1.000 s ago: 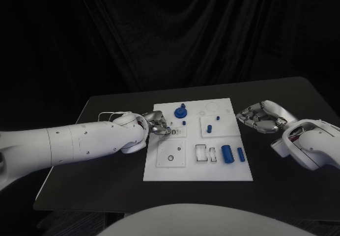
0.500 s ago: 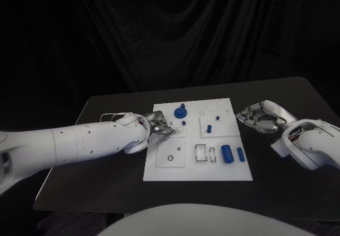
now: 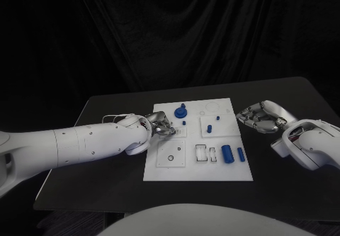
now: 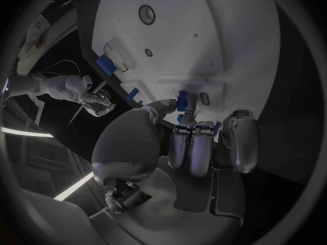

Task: Assemble the parts on the task board

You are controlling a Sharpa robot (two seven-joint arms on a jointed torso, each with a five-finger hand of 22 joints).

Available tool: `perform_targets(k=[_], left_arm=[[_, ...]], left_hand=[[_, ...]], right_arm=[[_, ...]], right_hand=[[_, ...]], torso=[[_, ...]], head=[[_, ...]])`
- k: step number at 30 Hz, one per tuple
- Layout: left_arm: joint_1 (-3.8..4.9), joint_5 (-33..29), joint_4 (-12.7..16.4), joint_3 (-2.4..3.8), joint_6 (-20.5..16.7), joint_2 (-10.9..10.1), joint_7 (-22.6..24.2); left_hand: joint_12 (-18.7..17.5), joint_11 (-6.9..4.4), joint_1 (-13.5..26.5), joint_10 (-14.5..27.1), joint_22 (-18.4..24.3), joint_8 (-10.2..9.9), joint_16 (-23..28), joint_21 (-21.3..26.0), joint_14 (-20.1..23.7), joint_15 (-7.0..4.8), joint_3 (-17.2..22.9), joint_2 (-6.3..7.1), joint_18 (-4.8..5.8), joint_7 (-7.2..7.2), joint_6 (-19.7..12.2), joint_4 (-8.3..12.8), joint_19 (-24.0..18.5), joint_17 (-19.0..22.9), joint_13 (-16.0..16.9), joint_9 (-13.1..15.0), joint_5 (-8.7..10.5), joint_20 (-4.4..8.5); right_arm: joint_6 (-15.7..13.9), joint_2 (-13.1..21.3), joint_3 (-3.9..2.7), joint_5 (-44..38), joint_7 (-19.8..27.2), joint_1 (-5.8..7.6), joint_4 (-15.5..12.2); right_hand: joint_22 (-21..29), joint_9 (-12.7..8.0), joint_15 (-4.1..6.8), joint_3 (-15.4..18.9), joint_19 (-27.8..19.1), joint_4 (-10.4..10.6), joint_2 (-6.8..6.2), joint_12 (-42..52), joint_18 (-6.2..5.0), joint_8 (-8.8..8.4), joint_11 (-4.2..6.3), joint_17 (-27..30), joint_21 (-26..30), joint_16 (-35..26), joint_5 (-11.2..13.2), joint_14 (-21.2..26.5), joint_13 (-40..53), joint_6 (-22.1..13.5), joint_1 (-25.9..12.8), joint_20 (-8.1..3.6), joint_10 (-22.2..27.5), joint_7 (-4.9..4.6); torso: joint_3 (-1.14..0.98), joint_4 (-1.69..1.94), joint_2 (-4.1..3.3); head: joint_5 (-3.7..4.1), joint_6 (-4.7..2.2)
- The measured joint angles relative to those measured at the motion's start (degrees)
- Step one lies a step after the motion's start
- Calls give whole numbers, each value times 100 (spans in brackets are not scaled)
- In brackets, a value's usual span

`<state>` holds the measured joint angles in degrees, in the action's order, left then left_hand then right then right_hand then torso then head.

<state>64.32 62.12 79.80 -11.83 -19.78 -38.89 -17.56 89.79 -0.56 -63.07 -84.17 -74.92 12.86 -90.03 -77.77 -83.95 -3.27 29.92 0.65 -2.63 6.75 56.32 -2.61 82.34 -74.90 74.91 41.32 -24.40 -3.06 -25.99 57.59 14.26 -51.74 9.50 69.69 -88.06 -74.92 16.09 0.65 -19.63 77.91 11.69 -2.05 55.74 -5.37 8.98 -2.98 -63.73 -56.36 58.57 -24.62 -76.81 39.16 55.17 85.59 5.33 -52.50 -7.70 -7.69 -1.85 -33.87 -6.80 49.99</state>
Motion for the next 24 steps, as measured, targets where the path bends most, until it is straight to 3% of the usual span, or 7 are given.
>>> perform_targets(k=[8,13,24], left_arm=[[-16,-4,-34,10,4,30,40],[-24,-5,-61,13,6,45,57],[-36,-10,-131,10,-42,82,104]], left_hand=[[0,0,7,0,0,-15,0,22,0,0,0,7,1,-50,53,0,-21,0,0,5,20,20],[0,0,61,0,0,-60,0,61,0,0,32,-46,0,-61,67,-14,-21,0,0,25,311,20],[0,1,129,0,1,-56,0,81,0,0,32,-54,1,-137,150,-15,-21,0,0,36,343,20]], right_arm=[[3,10,0,0,-11,0,-4],[9,15,0,0,-24,0,-5],[32,21,0,0,-61,0,-7]], right_hand=[[0,-1,0,0,0,0,0,0,0,0,0,0,0,0,0,0,-5,0,0,0,0,0],[0,-1,0,0,0,0,23,0,0,0,-21,0,31,0,1,0,-4,0,23,0,21,0],[1,-2,19,-1,-41,-1,23,0,0,0,-21,29,89,-47,1,22,-4,0,23,-1,20,0]], torso=[[1,1,1],[0,4,1],[2,3,3]], head=[[0,0],[3,0],[3,0]])
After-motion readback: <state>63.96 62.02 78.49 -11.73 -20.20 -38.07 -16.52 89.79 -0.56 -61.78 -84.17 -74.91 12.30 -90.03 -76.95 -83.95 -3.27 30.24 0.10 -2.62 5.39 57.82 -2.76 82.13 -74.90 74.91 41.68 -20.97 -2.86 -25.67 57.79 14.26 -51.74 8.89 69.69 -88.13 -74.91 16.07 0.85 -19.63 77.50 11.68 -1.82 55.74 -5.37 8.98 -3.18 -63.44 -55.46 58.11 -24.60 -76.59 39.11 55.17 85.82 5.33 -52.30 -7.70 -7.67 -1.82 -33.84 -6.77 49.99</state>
